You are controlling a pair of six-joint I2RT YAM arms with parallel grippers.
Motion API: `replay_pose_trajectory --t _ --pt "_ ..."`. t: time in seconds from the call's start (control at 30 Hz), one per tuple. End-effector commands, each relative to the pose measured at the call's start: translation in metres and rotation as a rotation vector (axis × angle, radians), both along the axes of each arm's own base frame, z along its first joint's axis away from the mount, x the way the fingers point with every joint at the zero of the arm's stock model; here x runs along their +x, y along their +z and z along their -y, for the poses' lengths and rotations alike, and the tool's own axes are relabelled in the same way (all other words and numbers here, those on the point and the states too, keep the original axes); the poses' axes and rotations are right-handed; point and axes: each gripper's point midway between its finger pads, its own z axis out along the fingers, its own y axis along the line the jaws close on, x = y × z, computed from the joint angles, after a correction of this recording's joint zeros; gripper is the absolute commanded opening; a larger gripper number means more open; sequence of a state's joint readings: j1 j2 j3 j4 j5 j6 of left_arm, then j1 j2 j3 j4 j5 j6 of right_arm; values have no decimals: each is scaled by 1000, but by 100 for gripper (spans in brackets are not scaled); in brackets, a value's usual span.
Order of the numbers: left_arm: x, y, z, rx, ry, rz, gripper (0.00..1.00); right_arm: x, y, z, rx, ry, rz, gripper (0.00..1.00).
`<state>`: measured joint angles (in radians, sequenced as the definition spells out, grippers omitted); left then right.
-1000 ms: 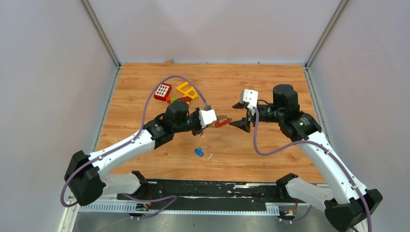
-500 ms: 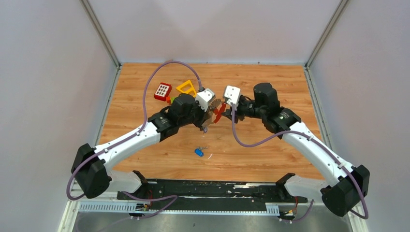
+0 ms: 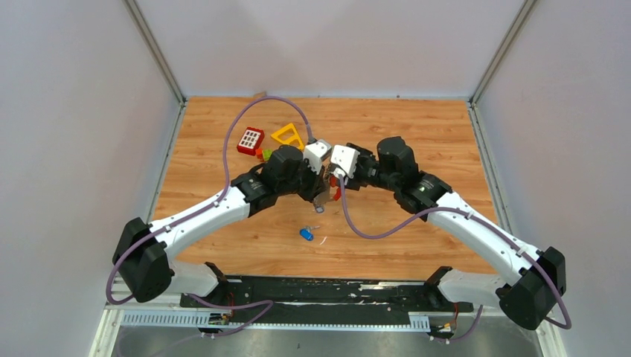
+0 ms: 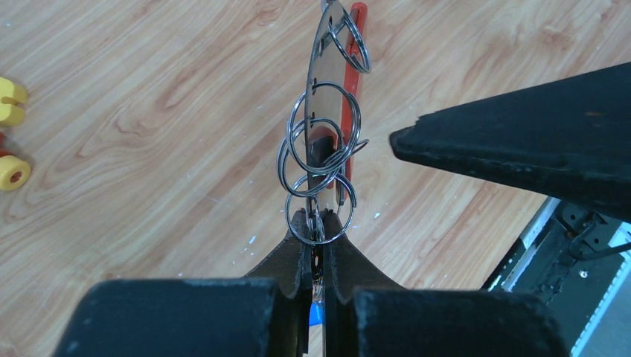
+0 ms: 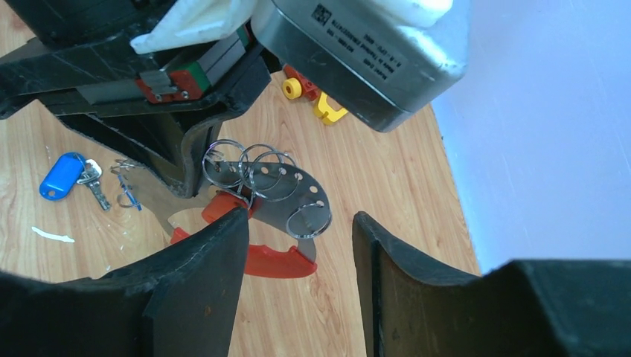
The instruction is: Put the keys on the keyring
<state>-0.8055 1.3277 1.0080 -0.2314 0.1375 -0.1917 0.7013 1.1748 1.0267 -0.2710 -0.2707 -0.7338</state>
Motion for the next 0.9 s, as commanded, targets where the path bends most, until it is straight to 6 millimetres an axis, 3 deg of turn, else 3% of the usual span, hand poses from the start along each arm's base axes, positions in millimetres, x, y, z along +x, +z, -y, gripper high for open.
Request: replay_pose_trajectory --t 0.0,0.43,0.87 --pt "-5 35 13 -110 -46 47 0 11 8 -2 8 -33 62 53" --pt "-18 37 14 -144 -113 63 0 26 4 5 -28 -105 92 35" --pt "-17 32 11 -127 -114 88 0 22 12 8 -25 -96 107 6"
